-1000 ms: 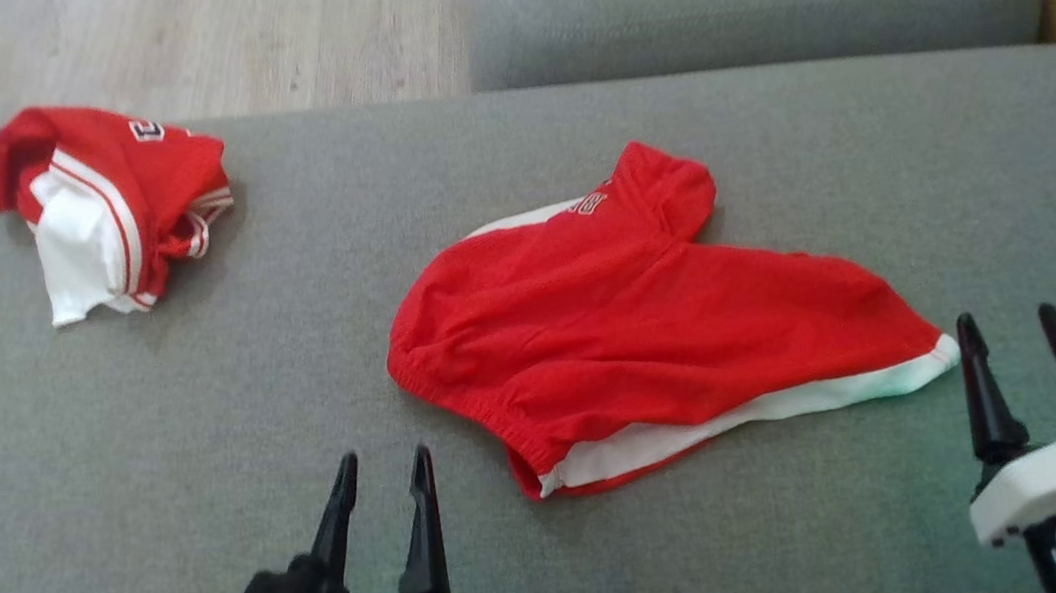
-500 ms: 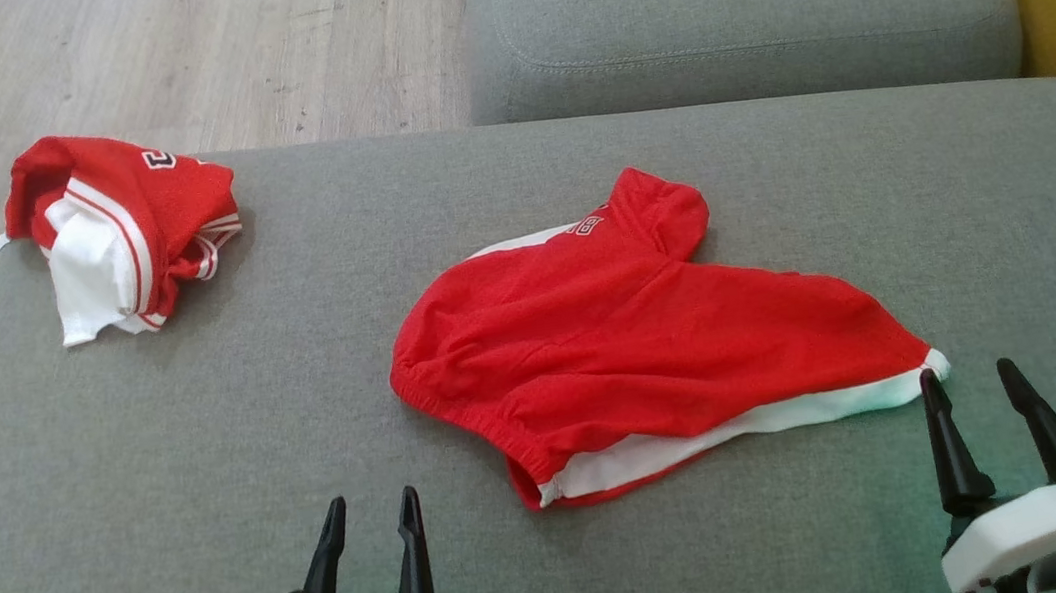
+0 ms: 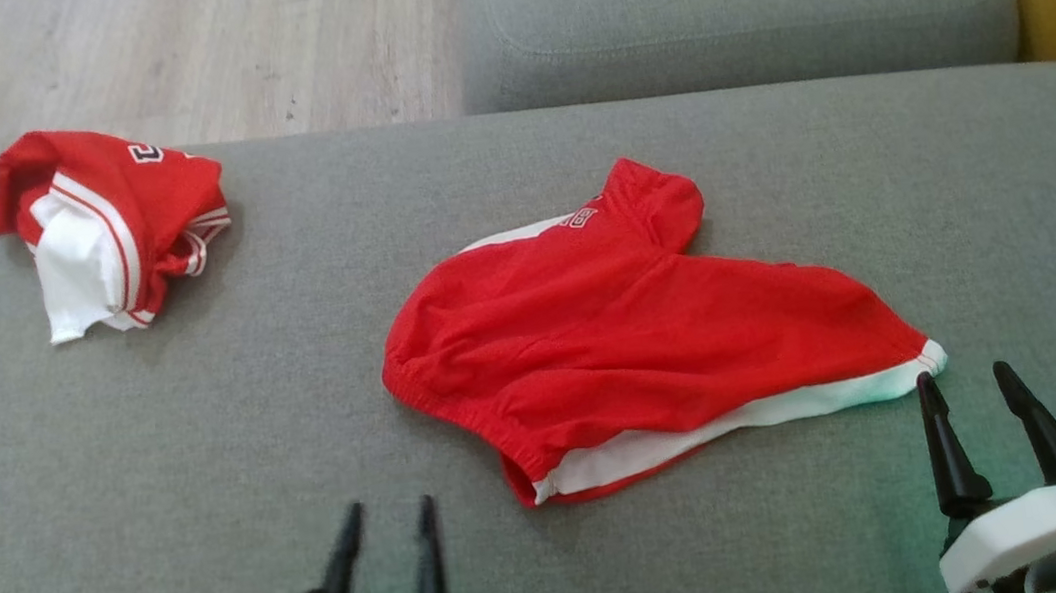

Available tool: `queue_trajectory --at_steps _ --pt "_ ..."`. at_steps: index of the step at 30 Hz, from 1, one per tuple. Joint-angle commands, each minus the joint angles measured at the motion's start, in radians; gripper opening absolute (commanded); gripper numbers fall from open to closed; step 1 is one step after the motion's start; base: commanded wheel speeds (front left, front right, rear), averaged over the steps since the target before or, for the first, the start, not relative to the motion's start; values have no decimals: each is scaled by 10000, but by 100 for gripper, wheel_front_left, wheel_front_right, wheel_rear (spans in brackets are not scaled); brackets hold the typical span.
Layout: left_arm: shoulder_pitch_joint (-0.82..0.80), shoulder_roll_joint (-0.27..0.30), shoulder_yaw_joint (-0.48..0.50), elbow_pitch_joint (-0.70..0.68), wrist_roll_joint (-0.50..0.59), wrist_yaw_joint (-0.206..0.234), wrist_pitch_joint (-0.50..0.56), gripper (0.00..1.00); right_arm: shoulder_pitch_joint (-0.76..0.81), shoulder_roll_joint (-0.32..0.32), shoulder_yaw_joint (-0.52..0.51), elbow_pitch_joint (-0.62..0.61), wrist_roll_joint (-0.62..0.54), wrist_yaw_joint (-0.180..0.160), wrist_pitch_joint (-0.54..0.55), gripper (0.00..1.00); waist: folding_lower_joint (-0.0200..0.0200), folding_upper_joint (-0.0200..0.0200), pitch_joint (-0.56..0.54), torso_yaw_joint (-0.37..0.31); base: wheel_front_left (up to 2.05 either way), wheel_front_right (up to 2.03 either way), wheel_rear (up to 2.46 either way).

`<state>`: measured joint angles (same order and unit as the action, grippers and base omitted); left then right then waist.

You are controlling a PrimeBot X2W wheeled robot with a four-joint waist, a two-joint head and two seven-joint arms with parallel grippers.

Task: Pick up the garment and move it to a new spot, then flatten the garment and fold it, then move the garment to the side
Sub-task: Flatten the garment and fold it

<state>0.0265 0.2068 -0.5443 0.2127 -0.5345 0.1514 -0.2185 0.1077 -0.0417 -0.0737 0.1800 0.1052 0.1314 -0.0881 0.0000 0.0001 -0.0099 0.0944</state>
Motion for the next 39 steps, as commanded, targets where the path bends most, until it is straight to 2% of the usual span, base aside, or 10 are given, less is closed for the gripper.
queue_trajectory --at_steps 1,11,21,22,23,24,25,26,27,39 --pt "-548 25 87 -326 111 -121 64 100 -507 -85 252 -351 -35 -7 -91 100 0 -1 130 -54 0 0 0" --pt "-1890 -608 -1106 936 229 -1086 1224 100 -1122 -85 463 -557 -299 -7 -12 100 0 -1 1091 -685 0 0 0" --pt "-2399 -895 -1151 2098 79 -1278 1029 100 -1319 -85 173 -622 -457 -7 -34 100 0 -1 1414 -1137 0 0 0" --pt "-2431 -925 -1168 2146 68 -1297 1001 87 -1319 -85 143 -616 -465 -7 -35 100 0 -1 1414 -1146 0 0 0" --pt "-2462 -952 -1195 2196 56 -1326 992 56 -1317 -85 118 -605 -472 -7 -28 100 0 -1 1411 -1149 0 0 0" --pt "-2499 -975 -1230 2249 53 -1355 995 40 -1314 -85 98 -596 -483 -7 -18 100 0 -1 1408 -1146 0 0 0" --pt "-2537 -1000 -1265 2307 50 -1378 1003 29 -1308 -85 82 -586 -495 -7 -3 100 0 -1 1404 -1137 0 0 0" --pt "-2573 -1024 -1306 2378 40 -1410 1034 9 -1301 -85 73 -573 -499 -7 16 100 0 -1 1398 -1122 0 0 0" --pt "-2609 -1047 -1341 2451 34 -1436 1046 0 -1309 -85 67 -536 -510 -7 39 100 0 -1 1391 -1102 0 0 0" --pt "-2730 -748 -741 2703 -190 -1052 440 0 -1964 -121 -358 456 -2043 -7 1483 100 0 -1 1392 -644 0 0 0"
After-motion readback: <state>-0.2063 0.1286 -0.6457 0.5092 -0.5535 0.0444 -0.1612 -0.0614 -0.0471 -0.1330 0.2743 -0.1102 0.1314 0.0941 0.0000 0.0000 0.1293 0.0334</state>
